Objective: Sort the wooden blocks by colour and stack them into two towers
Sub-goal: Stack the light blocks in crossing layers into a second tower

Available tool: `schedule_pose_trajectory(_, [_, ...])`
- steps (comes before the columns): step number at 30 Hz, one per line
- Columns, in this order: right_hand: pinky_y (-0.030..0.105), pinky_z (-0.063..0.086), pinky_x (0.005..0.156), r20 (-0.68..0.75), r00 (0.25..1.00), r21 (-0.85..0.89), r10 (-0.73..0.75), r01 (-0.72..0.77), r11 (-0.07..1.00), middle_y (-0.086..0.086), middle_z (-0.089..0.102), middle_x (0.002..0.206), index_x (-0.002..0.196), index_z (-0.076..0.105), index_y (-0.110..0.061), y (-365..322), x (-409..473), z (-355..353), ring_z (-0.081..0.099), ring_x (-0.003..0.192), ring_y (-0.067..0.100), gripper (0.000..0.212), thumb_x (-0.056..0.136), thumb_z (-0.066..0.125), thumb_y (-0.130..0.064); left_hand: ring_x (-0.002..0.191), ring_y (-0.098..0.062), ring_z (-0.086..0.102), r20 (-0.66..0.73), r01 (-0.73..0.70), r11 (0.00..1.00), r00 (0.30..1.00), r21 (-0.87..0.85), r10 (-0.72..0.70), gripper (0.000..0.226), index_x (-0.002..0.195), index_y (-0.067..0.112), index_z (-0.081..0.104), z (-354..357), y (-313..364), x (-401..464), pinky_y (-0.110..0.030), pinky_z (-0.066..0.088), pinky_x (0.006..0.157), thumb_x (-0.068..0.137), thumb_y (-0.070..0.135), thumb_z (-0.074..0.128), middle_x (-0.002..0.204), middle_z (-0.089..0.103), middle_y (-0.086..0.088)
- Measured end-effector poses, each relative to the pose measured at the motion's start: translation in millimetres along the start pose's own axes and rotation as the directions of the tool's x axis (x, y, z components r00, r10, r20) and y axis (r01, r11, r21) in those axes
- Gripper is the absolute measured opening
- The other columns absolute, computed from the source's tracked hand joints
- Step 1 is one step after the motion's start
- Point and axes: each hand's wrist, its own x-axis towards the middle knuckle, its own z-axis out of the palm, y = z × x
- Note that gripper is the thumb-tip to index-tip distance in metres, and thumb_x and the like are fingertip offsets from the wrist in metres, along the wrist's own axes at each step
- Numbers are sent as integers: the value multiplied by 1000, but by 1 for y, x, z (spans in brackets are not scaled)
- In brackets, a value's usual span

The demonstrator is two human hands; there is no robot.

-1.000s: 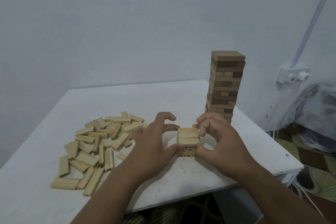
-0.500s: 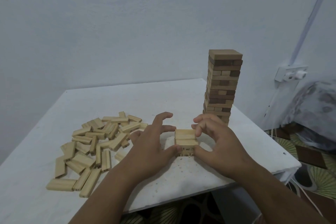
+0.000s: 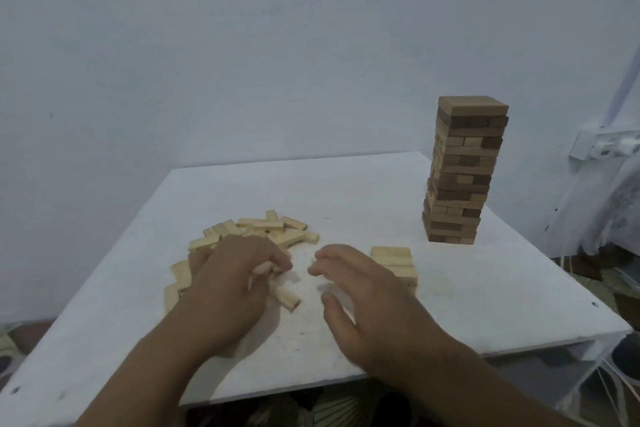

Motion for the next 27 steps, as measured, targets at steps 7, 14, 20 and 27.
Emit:
schedule_pose_trajectory(7, [35,22,119,181,978,-163,99,-70,984,-7,29,153,142,44,-35,-10,15,40,16,144,17,39,104,36,-41,129,0,34,23,186,966,981,181,-193,32,105,50,64,-29,-29,-16,-29,13,89,94,22,54,123,51,33])
schedule_pose_trajectory(14, [24,35,97,97,994,-208,51,-30,978,-15,52,121,126,64,-27,-14,20,34,38,114,7,34,97,46,-24,131,10,23,126,110,971,982,212,-139,28,87,50,73,-22,-31,-18,-33,13,97,90,27,58,126,47,37])
schedule_pose_trajectory(20, [8,32,83,100,991,-194,92,-71,978,-20,53,119,124,67,-26,-6,10,24,36,112,2,36,95,48,-21,128,10,28,154,22,986,987,168,-48,21,87,51,72,-16,-23,-22,-37,13,101,84,34,62,119,51,37])
schedule_pose_trajectory(27, [19,40,76,62,991,-200,116,-102,975,-12,52,91,80,70,-19,-6,2,18,37,88,2,29,94,55,-40,126,13,29,225,-104,990,971,93,81,27,90,54,70,-5,-7,-25,-35,10,106,78,43,48,116,50,36])
